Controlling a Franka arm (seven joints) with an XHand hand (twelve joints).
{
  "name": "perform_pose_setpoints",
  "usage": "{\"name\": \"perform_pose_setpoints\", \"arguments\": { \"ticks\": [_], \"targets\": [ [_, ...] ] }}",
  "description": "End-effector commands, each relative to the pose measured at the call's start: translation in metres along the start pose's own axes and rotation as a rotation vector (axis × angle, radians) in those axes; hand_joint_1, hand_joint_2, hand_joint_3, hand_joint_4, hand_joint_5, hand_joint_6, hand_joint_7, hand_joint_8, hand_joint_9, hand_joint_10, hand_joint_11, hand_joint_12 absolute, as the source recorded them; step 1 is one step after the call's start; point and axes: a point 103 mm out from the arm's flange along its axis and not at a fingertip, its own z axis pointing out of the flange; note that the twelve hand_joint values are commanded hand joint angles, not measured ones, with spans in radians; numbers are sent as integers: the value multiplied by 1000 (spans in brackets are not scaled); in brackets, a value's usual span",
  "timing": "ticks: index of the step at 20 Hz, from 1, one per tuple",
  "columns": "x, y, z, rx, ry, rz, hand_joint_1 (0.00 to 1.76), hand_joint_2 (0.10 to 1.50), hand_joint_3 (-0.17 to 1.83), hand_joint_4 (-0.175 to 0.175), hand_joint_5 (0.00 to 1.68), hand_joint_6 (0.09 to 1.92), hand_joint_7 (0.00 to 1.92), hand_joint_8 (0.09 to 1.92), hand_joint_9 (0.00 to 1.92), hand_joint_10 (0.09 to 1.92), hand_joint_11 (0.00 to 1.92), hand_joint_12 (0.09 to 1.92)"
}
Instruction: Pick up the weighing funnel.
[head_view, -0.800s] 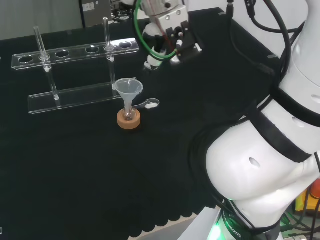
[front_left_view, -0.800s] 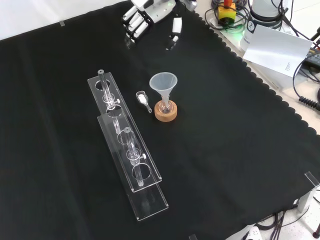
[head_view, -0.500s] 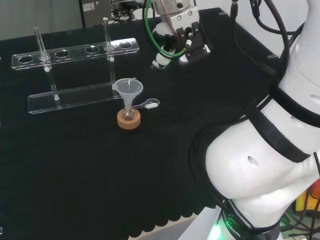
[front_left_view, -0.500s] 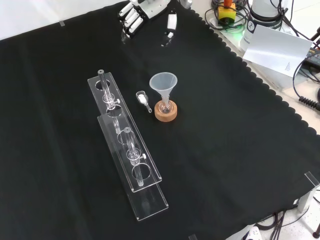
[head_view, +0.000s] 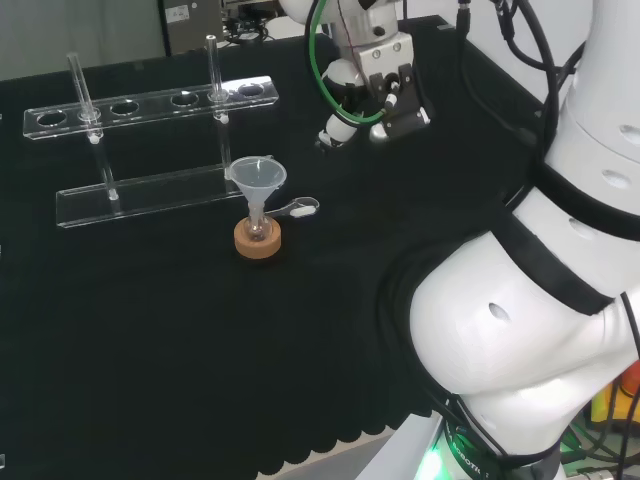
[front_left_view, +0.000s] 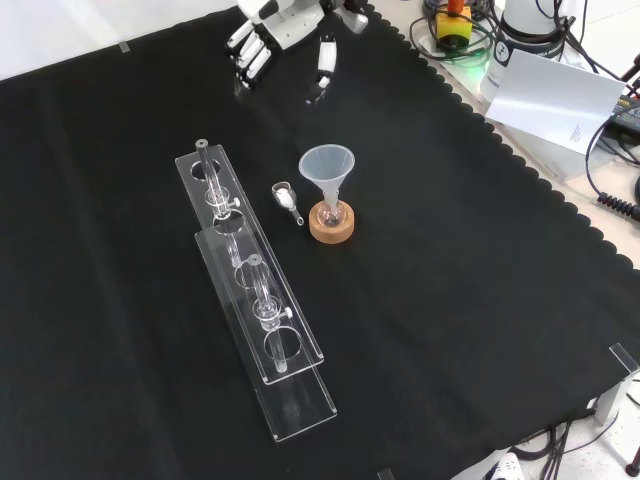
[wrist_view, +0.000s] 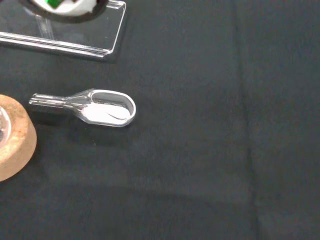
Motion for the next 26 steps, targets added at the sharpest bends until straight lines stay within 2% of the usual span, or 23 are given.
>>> {"name": "perform_pose_setpoints", "arguments": {
  "ticks": [1,9,17,23,26],
  "targets": [
    [-11,19,34,-3,54,-3,774,704,505,-63,471,87,349,759,538,693,162,1392],
    [-13,36,65,8,72,-30,790,700,513,-66,487,87,363,759,560,679,177,1384],
    [-5,44,90,25,85,-57,796,696,518,-68,495,87,368,761,571,671,183,1379],
    [3,45,101,-12,93,-86,806,690,520,-69,499,87,372,764,576,666,186,1377],
    [9,46,107,-6,101,-95,813,687,521,-69,506,87,387,769,580,665,186,1376]
  ]
}}
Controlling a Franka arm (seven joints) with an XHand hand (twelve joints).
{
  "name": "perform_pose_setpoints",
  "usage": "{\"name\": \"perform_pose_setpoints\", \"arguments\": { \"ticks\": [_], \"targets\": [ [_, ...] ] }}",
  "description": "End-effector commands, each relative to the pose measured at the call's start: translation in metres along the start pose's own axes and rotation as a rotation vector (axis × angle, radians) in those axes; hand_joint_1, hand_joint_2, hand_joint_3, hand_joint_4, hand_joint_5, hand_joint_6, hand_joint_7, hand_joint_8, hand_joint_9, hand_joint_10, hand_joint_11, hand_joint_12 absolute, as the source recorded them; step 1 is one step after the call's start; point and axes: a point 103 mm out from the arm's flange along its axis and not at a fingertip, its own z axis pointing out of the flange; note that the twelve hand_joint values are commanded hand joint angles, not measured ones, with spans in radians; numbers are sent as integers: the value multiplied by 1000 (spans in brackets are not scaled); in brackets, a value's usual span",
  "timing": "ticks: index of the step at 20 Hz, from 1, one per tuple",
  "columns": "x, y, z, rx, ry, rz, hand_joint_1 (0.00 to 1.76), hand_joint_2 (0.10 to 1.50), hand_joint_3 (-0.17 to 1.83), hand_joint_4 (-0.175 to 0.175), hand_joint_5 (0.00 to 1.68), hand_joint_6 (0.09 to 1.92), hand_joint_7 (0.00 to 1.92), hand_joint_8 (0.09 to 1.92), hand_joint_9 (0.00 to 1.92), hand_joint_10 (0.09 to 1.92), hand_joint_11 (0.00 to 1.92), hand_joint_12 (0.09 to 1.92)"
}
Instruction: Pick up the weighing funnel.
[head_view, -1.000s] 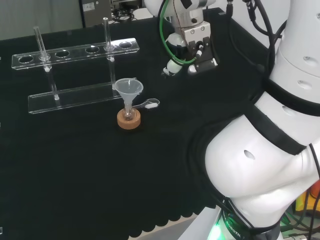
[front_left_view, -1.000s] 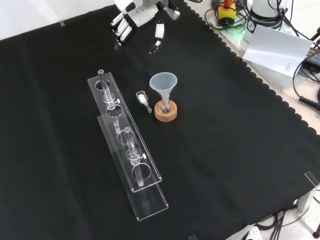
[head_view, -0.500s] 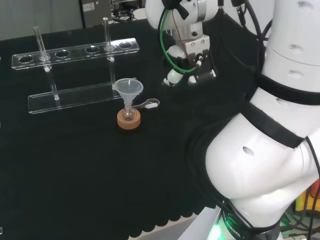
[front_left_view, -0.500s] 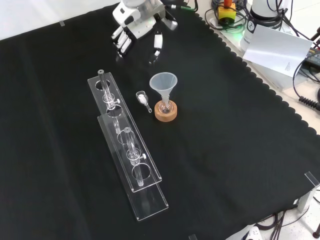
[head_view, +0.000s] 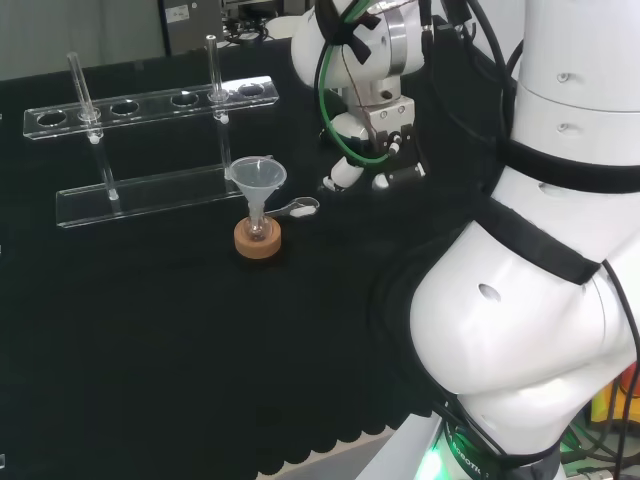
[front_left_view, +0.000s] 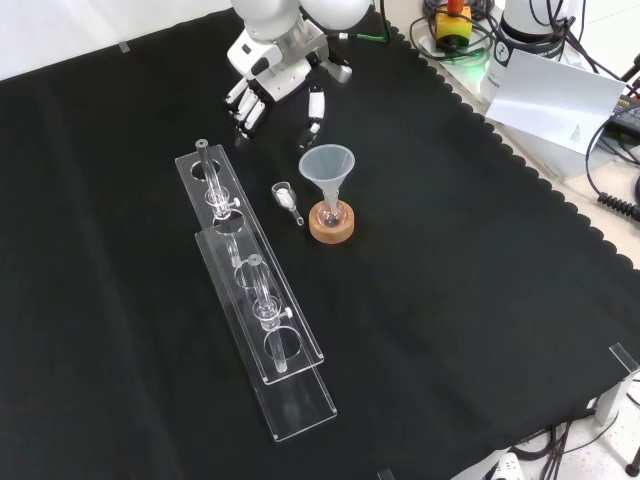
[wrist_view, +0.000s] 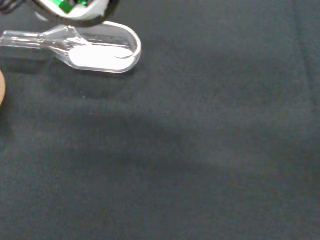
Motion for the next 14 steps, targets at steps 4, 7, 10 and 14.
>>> {"name": "perform_pose_setpoints", "arguments": {
  "ticks": [4,7,10,14],
  "targets": [
    [11,3,20,6,23,-29,817,686,523,-70,511,87,394,771,583,663,187,1375],
    [14,5,26,14,33,-35,819,684,525,-70,513,87,396,771,585,662,187,1374],
    [18,9,32,20,38,-43,822,682,527,-70,515,87,396,771,586,660,187,1374],
    [14,18,37,43,107,-121,824,681,530,-71,517,87,397,771,587,658,188,1373]
  ]
}}
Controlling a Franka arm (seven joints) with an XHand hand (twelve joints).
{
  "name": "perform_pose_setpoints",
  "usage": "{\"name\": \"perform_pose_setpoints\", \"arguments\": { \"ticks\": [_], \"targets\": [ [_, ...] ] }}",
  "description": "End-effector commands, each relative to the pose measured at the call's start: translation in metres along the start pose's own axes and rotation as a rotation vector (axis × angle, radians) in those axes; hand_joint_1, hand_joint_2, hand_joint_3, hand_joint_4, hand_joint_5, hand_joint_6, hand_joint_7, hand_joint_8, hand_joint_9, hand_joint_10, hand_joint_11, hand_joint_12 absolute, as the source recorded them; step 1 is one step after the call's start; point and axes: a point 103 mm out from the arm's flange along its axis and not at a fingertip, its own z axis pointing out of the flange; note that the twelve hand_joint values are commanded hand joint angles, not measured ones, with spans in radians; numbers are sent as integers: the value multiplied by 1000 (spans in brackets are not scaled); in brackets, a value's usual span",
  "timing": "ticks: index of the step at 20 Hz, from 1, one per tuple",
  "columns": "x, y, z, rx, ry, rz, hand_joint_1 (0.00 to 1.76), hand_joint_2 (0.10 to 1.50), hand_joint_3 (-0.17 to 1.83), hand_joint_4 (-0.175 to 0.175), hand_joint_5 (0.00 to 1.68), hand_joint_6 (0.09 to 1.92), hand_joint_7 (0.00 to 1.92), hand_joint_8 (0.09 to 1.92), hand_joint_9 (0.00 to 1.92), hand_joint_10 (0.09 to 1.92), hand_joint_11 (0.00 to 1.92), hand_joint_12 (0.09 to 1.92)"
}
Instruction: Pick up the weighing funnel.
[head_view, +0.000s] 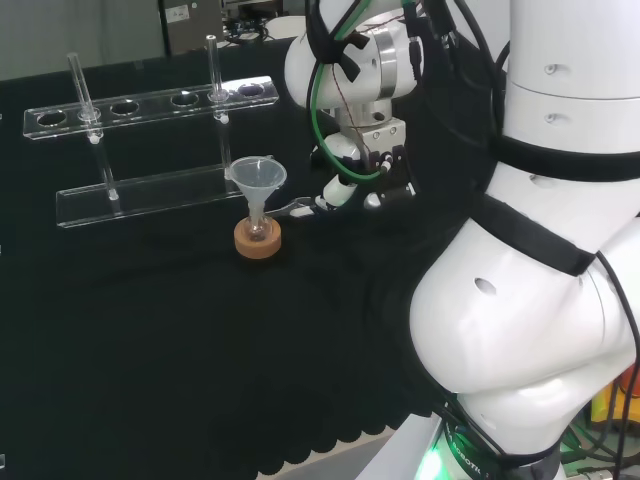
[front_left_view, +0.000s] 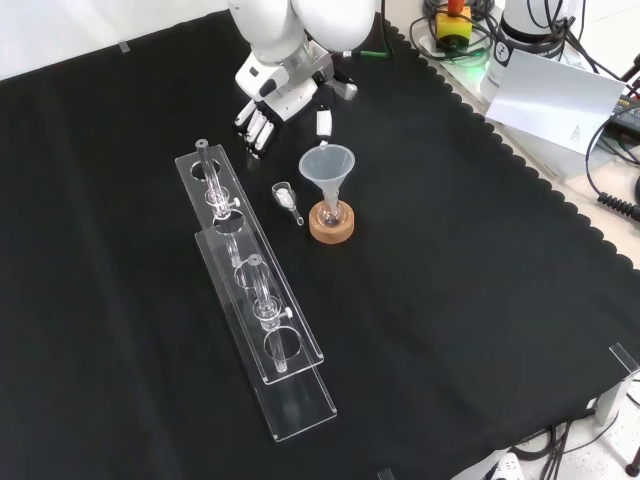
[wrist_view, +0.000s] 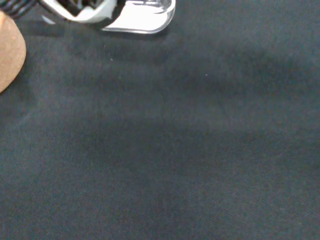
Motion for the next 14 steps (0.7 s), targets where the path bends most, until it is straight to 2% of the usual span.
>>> {"name": "perform_pose_setpoints", "arguments": {
  "ticks": [1,5,6,7,14],
  "targets": [
    [-6,13,6,22,88,-96,825,681,531,-71,517,87,397,771,587,658,187,1373],
    [-11,18,11,19,59,-74,827,679,534,-71,518,87,397,771,588,656,188,1373],
    [-10,19,11,18,49,-67,827,679,535,-71,519,87,397,771,589,656,188,1373],
    [0,18,11,14,12,-54,827,678,535,-71,519,87,397,771,589,655,188,1373],
    [9,24,19,28,19,-30,829,677,540,-71,528,87,397,771,590,654,187,1372]
  ]
}}
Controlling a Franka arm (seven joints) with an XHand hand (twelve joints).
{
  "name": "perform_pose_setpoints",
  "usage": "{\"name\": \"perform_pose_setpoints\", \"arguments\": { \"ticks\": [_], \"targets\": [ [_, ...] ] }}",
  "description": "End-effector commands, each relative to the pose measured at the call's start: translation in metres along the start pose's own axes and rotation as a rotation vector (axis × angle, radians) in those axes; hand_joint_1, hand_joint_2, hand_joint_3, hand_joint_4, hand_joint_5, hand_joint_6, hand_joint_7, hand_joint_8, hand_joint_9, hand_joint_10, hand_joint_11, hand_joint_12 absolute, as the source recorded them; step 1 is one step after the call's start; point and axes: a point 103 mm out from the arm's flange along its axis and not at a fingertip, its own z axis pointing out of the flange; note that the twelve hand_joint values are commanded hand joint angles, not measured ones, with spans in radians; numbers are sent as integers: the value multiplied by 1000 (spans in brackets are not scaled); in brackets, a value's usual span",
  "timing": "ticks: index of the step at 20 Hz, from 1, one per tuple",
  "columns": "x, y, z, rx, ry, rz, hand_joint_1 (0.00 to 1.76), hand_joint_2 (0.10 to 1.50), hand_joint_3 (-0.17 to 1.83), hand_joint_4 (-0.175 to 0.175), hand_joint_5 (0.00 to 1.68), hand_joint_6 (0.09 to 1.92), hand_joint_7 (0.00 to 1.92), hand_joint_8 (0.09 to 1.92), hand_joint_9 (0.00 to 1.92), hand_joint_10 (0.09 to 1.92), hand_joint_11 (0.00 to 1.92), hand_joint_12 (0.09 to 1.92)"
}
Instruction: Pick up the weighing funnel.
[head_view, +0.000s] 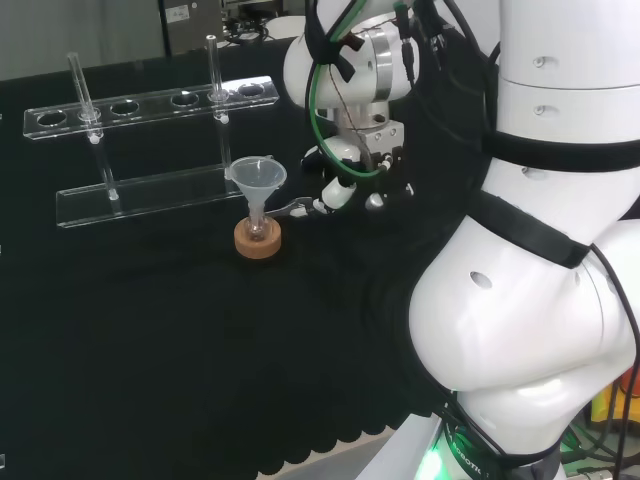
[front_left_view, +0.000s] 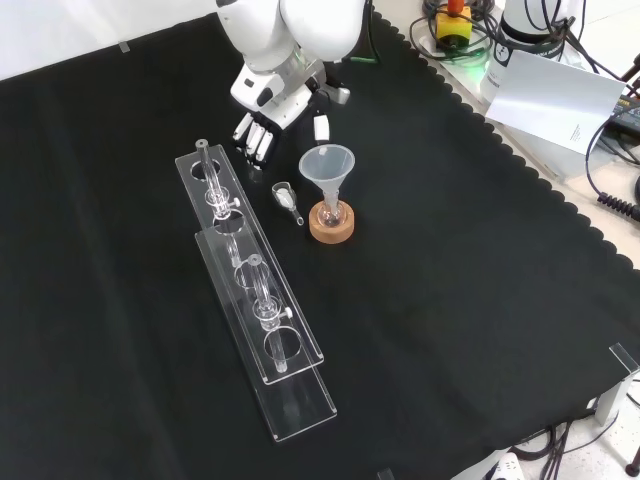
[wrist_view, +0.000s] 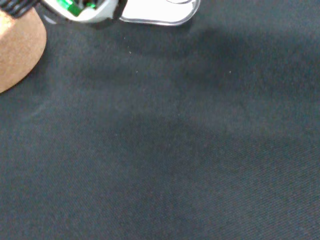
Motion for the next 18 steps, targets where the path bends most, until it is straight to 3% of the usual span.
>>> {"name": "perform_pose_setpoints", "arguments": {
  "ticks": [1,18],
  "targets": [
    [10,13,12,15,-10,91,829,676,540,-71,529,87,397,772,590,654,187,1372],
    [23,20,21,25,-29,97,839,674,546,-70,567,110,398,772,592,651,187,1370]
  ]
}}
